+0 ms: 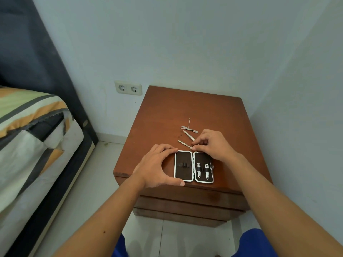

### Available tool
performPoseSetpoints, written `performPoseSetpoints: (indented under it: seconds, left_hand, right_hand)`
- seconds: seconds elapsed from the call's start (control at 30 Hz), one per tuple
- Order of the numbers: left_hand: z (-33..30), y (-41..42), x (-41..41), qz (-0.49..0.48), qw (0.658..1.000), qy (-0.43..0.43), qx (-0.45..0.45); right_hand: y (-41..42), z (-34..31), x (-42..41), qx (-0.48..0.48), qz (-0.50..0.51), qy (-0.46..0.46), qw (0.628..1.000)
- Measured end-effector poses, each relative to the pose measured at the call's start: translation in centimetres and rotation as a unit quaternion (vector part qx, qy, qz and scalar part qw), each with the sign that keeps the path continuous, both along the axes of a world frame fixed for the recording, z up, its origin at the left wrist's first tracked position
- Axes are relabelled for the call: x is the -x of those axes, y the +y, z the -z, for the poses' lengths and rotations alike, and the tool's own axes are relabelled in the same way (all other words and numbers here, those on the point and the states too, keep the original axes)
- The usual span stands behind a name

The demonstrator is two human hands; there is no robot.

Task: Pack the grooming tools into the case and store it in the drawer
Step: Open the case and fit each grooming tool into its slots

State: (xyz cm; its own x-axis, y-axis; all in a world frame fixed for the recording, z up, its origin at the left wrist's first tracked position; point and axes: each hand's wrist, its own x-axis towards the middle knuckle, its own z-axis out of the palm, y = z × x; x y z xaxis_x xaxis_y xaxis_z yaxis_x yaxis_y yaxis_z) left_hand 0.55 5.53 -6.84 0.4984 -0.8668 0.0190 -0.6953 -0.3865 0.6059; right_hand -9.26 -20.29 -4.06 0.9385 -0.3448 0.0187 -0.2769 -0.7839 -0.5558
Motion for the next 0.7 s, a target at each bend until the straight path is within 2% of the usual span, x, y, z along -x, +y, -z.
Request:
performPoseSetpoints:
  seconds: [0.33,0.47,0.53,0.6,0.7]
  left_hand:
    - [0.0,0.0,-0.1,-0.002,1.000,0.001,-0.005]
    - [0.0,0.0,0.0,-0.001,1.000,0.003,-0.003]
    - [0.1,0.0,0.0,-0.002,1.000,0.001,-0.003]
    - [0.0,0.1,0.0,0.000,1.000,-0.002,0.000]
    - [0.0,0.1,0.0,0.001,1.000,-0.008,0.005]
  right_hand:
    - [-0.3,-0.8,-1.2,0.028,-0.021,0.065,0.997]
    - [0.1,-0.9,-0.9,-0.006,-0.009,0.039,0.999]
    - [0.3,-1.0,-0.6,-0.049,0.006,0.022,0.999]
    - [0.6,-1.3,-0.2,-0.131,0.019,-0.009,0.991]
    - [1.2,-2.1,0.3,-0.281,0.048,-0.094,0.954]
